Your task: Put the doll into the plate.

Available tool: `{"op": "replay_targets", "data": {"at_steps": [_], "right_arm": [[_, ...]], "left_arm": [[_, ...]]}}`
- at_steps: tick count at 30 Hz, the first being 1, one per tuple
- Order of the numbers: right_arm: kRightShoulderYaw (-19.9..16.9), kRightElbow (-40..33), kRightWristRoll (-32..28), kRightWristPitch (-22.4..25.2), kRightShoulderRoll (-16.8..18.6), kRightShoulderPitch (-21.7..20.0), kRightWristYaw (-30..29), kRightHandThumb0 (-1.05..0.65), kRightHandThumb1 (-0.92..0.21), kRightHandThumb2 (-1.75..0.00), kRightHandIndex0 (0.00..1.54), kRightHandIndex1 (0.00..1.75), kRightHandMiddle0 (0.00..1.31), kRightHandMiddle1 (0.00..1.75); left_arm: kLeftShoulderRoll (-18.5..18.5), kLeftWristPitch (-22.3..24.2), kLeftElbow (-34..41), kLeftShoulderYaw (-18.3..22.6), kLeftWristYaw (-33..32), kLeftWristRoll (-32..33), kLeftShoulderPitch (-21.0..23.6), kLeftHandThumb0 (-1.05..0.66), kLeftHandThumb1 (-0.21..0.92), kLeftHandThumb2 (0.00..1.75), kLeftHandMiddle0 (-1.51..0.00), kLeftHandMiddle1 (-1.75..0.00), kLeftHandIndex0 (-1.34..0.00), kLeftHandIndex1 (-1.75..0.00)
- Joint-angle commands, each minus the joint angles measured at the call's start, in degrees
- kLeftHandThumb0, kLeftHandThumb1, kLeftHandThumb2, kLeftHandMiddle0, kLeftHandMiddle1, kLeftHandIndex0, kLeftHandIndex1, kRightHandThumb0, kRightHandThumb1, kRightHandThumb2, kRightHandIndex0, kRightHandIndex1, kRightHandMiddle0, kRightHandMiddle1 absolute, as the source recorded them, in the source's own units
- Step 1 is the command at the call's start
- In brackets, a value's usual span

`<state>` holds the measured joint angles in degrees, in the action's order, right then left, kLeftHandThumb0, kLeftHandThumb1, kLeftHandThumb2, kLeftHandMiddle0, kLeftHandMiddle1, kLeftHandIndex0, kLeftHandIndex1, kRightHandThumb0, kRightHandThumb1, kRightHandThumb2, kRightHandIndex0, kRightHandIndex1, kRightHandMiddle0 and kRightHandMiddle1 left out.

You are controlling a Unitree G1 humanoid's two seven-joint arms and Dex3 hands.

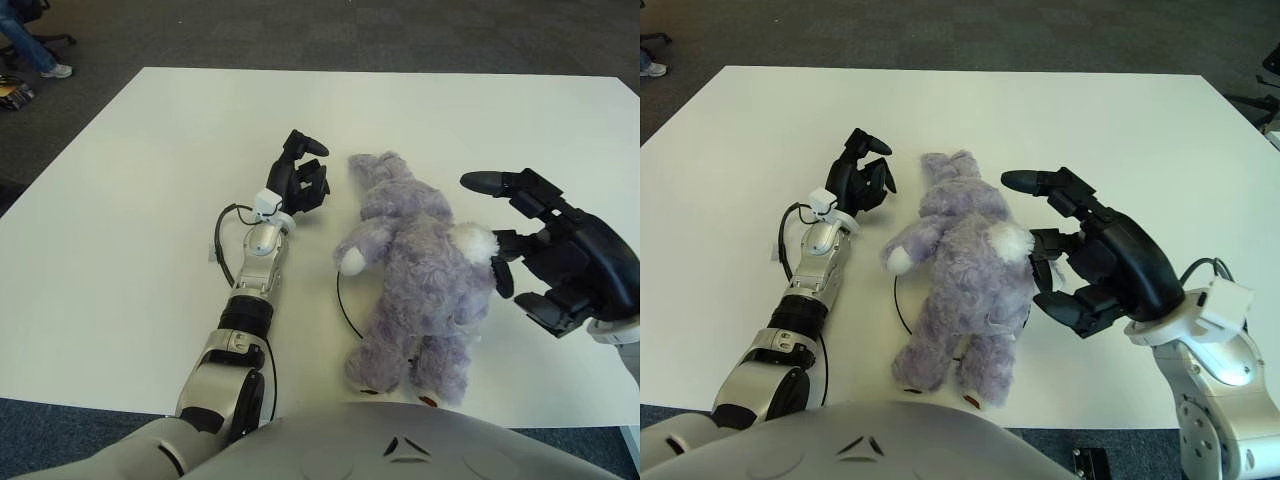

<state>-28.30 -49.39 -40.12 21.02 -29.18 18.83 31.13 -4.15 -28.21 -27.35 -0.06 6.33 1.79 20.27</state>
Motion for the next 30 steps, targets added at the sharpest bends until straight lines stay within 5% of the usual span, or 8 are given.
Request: {"op": "replay_targets", "data": {"at_steps": [1,6,8,10,14,18,30], "right_arm": [[-3.95,2.64,-2.63,-1.19,-2.90,-1.18,2.17,-0.90,-0.71,-0.47,0.97,1.75,0.00,0.63],[-7.37,5.16,-2.20,-1.80,-4.83,-2.13,1.96,-0.93,-0.75,-0.43,0.98,1.75,0.00,0.64],[-10.56,6.07,0.52,-2.63,-6.33,-1.36,2.02,-0.93,-0.76,-0.42,0.68,1.75,0.00,0.60],[-13.66,6.38,4.18,-3.24,-8.20,-0.49,1.87,-0.78,-0.54,-0.62,0.33,0.91,0.00,0.41],[-17.84,5.64,13.47,-3.28,-12.72,0.81,1.20,-0.66,-0.35,-0.85,0.19,0.35,0.00,0.21],[-20.90,5.50,20.10,-2.14,-17.43,0.64,1.65,-0.58,-0.26,-0.96,0.14,0.19,0.00,0.07],[-21.34,4.78,21.43,-1.15,-17.26,0.01,2.61,-0.54,-0.22,-1.01,0.12,0.11,0.00,0.01]], "left_arm": [[0.09,0.28,-1.00,0.08,-0.02,0.35,-2.51,-0.36,0.79,0.71,-0.90,-1.75,-0.27,-1.75],[0.21,0.08,-1.10,-0.03,-0.07,0.01,-2.56,-0.36,0.79,0.71,-0.91,-1.75,-0.27,-1.75],[0.27,0.06,-1.10,-0.06,-0.05,-0.05,-2.59,-0.36,0.79,0.71,-0.91,-1.75,-0.27,-1.75],[0.32,0.10,-1.07,-0.09,-0.03,-0.05,-2.62,-0.36,0.79,0.71,-0.92,-1.75,-0.27,-1.75],[0.39,0.23,-0.78,-0.11,0.07,0.05,-2.87,-0.36,0.79,0.71,-0.91,-1.75,-0.27,-1.75],[0.33,0.46,-0.57,-0.12,-0.10,0.01,-2.95,-0.36,0.79,0.71,-0.92,-1.75,-0.27,-1.75],[0.55,0.86,-0.02,-0.08,-0.05,0.13,-3.14,-0.36,0.79,0.71,-0.89,-1.75,-0.27,-1.75]]}}
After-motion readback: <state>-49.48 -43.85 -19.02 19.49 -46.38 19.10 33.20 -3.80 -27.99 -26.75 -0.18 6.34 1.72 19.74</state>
